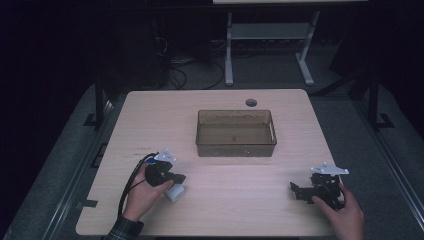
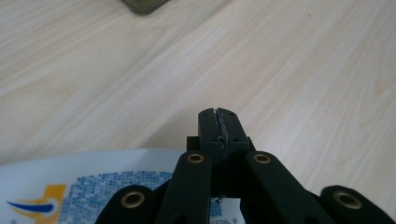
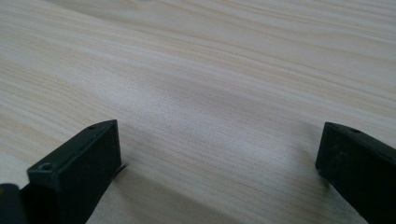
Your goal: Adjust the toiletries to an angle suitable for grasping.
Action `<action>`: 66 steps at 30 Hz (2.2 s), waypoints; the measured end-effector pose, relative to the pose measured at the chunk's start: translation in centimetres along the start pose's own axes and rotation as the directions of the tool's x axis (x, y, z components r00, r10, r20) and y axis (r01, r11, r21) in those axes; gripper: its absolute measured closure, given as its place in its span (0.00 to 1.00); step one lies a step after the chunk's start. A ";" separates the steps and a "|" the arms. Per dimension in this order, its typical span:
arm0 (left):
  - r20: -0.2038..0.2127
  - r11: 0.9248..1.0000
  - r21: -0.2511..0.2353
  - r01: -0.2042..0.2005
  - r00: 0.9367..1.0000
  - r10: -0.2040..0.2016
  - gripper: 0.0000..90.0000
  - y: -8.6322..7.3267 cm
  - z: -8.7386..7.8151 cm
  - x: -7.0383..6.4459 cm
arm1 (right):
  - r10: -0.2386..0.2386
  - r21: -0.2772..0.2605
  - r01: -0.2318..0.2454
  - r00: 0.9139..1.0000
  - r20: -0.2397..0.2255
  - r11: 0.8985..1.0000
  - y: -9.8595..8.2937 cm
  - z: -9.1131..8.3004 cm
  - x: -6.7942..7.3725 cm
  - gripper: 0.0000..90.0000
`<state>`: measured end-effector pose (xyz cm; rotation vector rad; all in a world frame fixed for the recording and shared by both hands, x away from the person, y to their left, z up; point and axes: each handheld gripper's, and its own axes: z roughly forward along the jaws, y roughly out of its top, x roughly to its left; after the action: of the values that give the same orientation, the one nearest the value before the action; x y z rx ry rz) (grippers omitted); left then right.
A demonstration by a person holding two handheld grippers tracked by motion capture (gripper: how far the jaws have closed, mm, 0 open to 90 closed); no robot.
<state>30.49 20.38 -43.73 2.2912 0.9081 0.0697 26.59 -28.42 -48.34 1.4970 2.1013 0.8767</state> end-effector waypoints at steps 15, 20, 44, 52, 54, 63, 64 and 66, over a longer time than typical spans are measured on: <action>0.010 1.000 0.009 -0.001 1.000 0.001 1.00 -1.9 -1.0 -1.0 | -0.001 0.000 0.001 1.000 0.000 1.000 0.0 0.0 0.0 0.00; 0.000 1.000 0.006 -0.007 1.000 0.007 1.00 -2.5 -1.5 -1.2 | 0.000 0.000 0.000 1.000 0.000 1.000 0.0 0.0 0.0 0.00; -0.091 0.997 -0.077 0.017 0.996 -0.024 1.00 -2.6 -5.4 0.7 | 0.000 0.000 0.000 1.000 0.000 1.000 0.0 0.0 0.0 0.00; -0.145 0.993 -0.100 0.059 0.987 -0.073 1.00 -2.2 -6.6 3.1 | 0.000 0.001 0.000 1.000 0.000 1.000 0.0 0.0 0.0 0.00; -0.155 0.991 -0.104 0.078 0.983 -0.094 1.00 -1.9 -6.7 3.9 | 0.001 0.001 -0.001 1.000 0.000 1.000 0.0 0.0 0.0 0.00; -0.202 0.988 -0.124 0.097 0.972 -0.121 1.00 -1.2 -6.7 6.6 | 0.000 0.001 0.000 1.000 0.000 1.000 0.0 0.0 0.0 0.00; -0.213 0.988 -0.120 0.096 0.970 -0.120 1.00 -1.2 -6.7 6.9 | -0.001 0.000 0.001 1.000 0.000 1.000 0.0 0.0 0.0 0.00; -0.231 0.987 -0.123 0.104 0.964 -0.130 1.00 -1.3 -6.9 7.2 | 0.000 0.000 0.000 1.000 0.000 1.000 0.0 0.0 0.0 0.00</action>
<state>33.27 29.44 -40.44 2.1529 1.1318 0.3414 26.59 -28.42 -48.34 1.4975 2.1015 0.8764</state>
